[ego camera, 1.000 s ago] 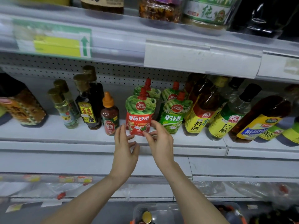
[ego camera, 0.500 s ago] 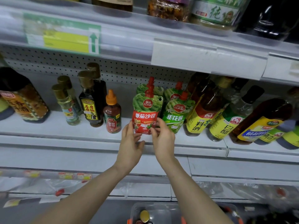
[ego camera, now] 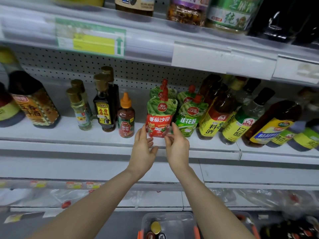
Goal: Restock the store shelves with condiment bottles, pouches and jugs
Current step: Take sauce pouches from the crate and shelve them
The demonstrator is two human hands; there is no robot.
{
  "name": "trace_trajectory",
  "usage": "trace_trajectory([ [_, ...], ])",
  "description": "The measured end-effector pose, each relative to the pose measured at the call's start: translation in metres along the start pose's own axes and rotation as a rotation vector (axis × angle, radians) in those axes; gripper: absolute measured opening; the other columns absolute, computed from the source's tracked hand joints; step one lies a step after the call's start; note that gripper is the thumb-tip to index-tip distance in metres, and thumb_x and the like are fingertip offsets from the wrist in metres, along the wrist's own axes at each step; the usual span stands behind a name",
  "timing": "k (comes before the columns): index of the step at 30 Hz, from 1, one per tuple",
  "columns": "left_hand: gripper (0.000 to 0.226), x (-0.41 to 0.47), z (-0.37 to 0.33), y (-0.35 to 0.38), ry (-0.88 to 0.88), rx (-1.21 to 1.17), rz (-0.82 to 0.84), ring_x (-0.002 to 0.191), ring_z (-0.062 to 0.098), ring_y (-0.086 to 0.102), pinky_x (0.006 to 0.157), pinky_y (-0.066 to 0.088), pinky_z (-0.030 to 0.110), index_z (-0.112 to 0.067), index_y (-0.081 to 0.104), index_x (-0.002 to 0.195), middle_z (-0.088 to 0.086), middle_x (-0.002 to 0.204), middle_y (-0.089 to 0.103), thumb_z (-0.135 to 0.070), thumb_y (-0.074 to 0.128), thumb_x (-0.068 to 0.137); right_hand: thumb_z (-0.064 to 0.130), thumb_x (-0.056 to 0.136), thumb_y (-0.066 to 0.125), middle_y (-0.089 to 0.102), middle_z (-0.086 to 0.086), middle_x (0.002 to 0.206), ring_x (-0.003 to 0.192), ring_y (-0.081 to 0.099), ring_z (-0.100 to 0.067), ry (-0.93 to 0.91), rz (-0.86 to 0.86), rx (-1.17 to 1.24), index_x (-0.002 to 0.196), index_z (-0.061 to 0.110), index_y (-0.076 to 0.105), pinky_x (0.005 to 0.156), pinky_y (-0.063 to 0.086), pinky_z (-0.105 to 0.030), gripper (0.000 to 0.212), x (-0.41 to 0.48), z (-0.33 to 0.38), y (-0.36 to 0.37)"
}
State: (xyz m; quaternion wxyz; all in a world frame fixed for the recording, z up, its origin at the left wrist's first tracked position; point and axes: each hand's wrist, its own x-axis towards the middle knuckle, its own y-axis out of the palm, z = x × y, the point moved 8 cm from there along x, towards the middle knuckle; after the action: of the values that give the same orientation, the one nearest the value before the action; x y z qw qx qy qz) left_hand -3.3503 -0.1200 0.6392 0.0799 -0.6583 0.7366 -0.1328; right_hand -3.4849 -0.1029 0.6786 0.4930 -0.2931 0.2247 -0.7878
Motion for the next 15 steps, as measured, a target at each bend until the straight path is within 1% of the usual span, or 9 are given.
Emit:
trace_trajectory([
  [1, 0.077, -0.003, -0.001, -0.004, 0.009, 0.003, 0.001, 0.121, 0.014, 0.054, 0.099, 0.043, 0.016, -0.018, 0.020, 0.156, 0.003, 0.153, 0.027, -0.002, 0.062, 0.093, 0.004, 0.097, 0.060, 0.069, -0.007, 0.123, 0.105, 0.067, -0.017, 0.001, -0.023, 0.006, 0.146, 0.012, 0.050, 0.095, 0.052, -0.030, 0.050, -0.004, 0.002, -0.003],
  [2, 0.074, -0.008, -0.002, -0.007, 0.023, 0.010, 0.009, 0.119, 0.014, 0.055, 0.100, 0.044, 0.018, -0.016, 0.023, 0.155, 0.003, 0.151, 0.029, -0.002, 0.061, 0.093, 0.003, 0.097, 0.060, 0.070, -0.008, 0.121, 0.103, 0.068, -0.018, 0.008, -0.047, 0.013, 0.145, 0.012, 0.051, 0.095, 0.053, -0.031, 0.049, -0.012, 0.002, -0.008],
  [3, 0.070, -0.011, -0.003, -0.010, 0.038, 0.020, -0.001, 0.117, 0.013, 0.055, 0.100, 0.044, 0.016, -0.015, 0.027, 0.153, 0.003, 0.149, 0.031, -0.002, 0.060, 0.093, 0.004, 0.097, 0.060, 0.070, -0.008, 0.119, 0.102, 0.068, -0.018, 0.013, -0.060, 0.021, 0.144, 0.012, 0.053, 0.095, 0.053, -0.033, 0.048, -0.016, 0.001, -0.009],
  [5, 0.061, -0.021, -0.003, -0.015, 0.072, 0.040, -0.010, 0.113, 0.011, 0.056, 0.092, 0.041, 0.004, -0.014, 0.035, 0.149, 0.000, 0.142, 0.036, -0.001, 0.059, 0.094, 0.003, 0.097, 0.060, 0.070, -0.009, 0.117, 0.101, 0.067, -0.020, 0.029, -0.072, 0.017, 0.143, 0.012, 0.054, 0.095, 0.054, -0.037, 0.047, -0.031, -0.001, -0.012],
  [6, 0.057, -0.028, -0.003, -0.017, 0.085, 0.040, -0.011, 0.110, 0.009, 0.056, 0.089, 0.040, 0.000, -0.015, 0.039, 0.147, -0.001, 0.139, 0.038, -0.001, 0.059, 0.094, 0.003, 0.097, 0.061, 0.071, -0.010, 0.115, 0.101, 0.067, -0.021, 0.039, -0.074, 0.016, 0.142, 0.011, 0.055, 0.095, 0.053, -0.038, 0.046, -0.040, -0.003, -0.013],
  [7, 0.054, -0.033, -0.003, -0.018, 0.099, 0.031, -0.012, 0.109, 0.008, 0.057, 0.088, 0.041, 0.000, -0.015, 0.043, 0.144, 0.000, 0.136, 0.041, 0.000, 0.058, 0.094, 0.002, 0.096, 0.061, 0.071, -0.010, 0.112, 0.101, 0.067, -0.021, 0.046, -0.078, 0.016, 0.140, 0.010, 0.057, 0.095, 0.053, -0.039, 0.044, -0.047, -0.005, -0.014],
  [10, 0.044, -0.050, -0.002, -0.017, 0.134, -0.011, 0.005, 0.108, 0.009, 0.061, 0.093, 0.047, 0.012, -0.016, 0.052, 0.134, 0.002, 0.127, 0.051, 0.001, 0.056, 0.094, -0.001, 0.094, 0.061, 0.072, -0.011, 0.110, 0.100, 0.068, -0.023, 0.052, -0.081, -0.010, 0.134, 0.007, 0.061, 0.094, 0.054, -0.039, 0.040, -0.069, -0.014, -0.018],
  [12, 0.039, -0.062, 0.004, -0.012, 0.111, -0.025, 0.021, 0.107, 0.010, 0.062, 0.093, 0.050, 0.020, -0.016, 0.057, 0.129, 0.000, 0.122, 0.055, 0.002, 0.057, 0.094, -0.002, 0.094, 0.061, 0.072, -0.010, 0.113, 0.100, 0.068, -0.023, 0.065, -0.064, -0.049, 0.132, 0.007, 0.063, 0.092, 0.052, -0.034, 0.039, -0.085, -0.025, -0.021],
  [15, 0.035, -0.088, 0.021, 0.005, 0.055, -0.001, 0.080, 0.108, 0.011, 0.061, 0.089, 0.051, 0.020, -0.015, 0.060, 0.125, -0.002, 0.123, 0.059, 0.001, 0.058, 0.094, 0.001, 0.096, 0.060, 0.071, -0.004, 0.117, 0.100, 0.067, -0.017, 0.118, -0.006, -0.073, 0.130, 0.011, 0.064, 0.092, 0.051, -0.030, 0.036, -0.117, -0.048, -0.026],
])
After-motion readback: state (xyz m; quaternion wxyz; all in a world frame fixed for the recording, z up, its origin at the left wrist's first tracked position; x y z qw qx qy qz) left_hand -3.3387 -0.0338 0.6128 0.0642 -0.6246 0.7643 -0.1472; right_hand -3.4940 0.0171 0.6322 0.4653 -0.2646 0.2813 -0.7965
